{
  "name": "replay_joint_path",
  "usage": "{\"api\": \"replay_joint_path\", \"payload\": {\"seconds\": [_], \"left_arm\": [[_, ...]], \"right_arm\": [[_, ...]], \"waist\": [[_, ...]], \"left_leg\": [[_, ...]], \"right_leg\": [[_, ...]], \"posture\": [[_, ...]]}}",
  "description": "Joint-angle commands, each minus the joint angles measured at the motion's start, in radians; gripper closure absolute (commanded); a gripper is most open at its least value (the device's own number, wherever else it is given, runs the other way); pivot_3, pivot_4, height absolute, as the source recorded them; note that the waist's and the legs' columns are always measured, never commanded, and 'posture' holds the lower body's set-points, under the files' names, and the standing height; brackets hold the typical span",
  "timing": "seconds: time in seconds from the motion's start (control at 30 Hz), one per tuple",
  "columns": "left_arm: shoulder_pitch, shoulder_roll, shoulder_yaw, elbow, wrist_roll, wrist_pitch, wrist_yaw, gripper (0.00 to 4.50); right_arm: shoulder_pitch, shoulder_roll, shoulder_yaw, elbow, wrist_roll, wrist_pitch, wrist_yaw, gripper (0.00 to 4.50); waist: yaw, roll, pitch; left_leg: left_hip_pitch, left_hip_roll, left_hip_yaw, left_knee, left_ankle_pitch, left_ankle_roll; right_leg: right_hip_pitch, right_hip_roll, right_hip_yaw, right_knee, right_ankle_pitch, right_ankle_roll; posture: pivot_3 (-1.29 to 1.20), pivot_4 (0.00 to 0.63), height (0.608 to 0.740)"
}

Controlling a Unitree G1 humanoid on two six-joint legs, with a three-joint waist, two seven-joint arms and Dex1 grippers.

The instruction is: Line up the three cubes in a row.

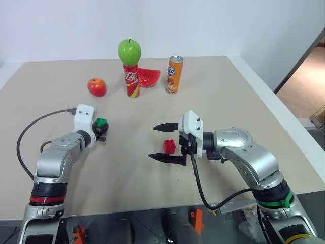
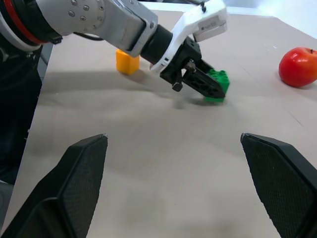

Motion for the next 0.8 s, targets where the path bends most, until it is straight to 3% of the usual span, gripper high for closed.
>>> {"api": "replay_joint_path", "payload": {"seconds": [0.03, 0.2, 0.4, 0.8], "left_arm": [[0.006, 0.097, -0.079, -0.082, -0.005, -0.136, -0.231, 3.13], [-0.002, 0.21, -0.182, -0.041, 0.001, -0.372, -0.572, 3.13], [-0.079, 0.187, -0.298, 0.098, 0.038, -0.512, -0.794, 3.13], [-0.179, 0.07, -0.362, 0.313, 0.125, -0.647, -0.882, 3.13]], "right_arm": [[-0.007, -0.015, -0.045, -0.042, 0.024, -0.008, 0.016, 0.0], [0.015, -0.046, -0.065, -0.049, 0.047, 0.001, 0.039, 0.0], [0.064, -0.071, -0.095, -0.007, 0.034, -0.029, 0.049, 0.0], [0.176, -0.123, -0.134, 0.068, -0.025, -0.117, 0.039, 0.0]], "waist": [[0.0, 0.0, 0.0], [0.0, 0.0, 0.0], [0.0, 0.0, 0.0], [-0.001, 0.0, 0.0]], "left_leg": [[0.0, 0.0, 0.0, 0.0, 0.0, 0.0], [0.0, 0.0, 0.001, -0.001, 0.0, 0.0], [0.0, 0.0, 0.001, 0.0, 0.0, 0.0], [-0.002, 0.0, 0.002, 0.001, 0.0, 0.001]], "right_leg": [[0.0, 0.0, 0.0, 0.0, 0.0, 0.0], [-0.001, 0.0, 0.0, 0.0, -0.001, -0.001], [-0.001, 0.0, 0.0, 0.0, -0.001, -0.001], [-0.002, 0.001, 0.002, 0.0, -0.001, 0.0]], "posture": [[0.0, 0.15, 0.74], [0.0, 0.15, 0.74], [0.0, 0.15, 0.74], [0.0, 0.15, 0.74]]}}
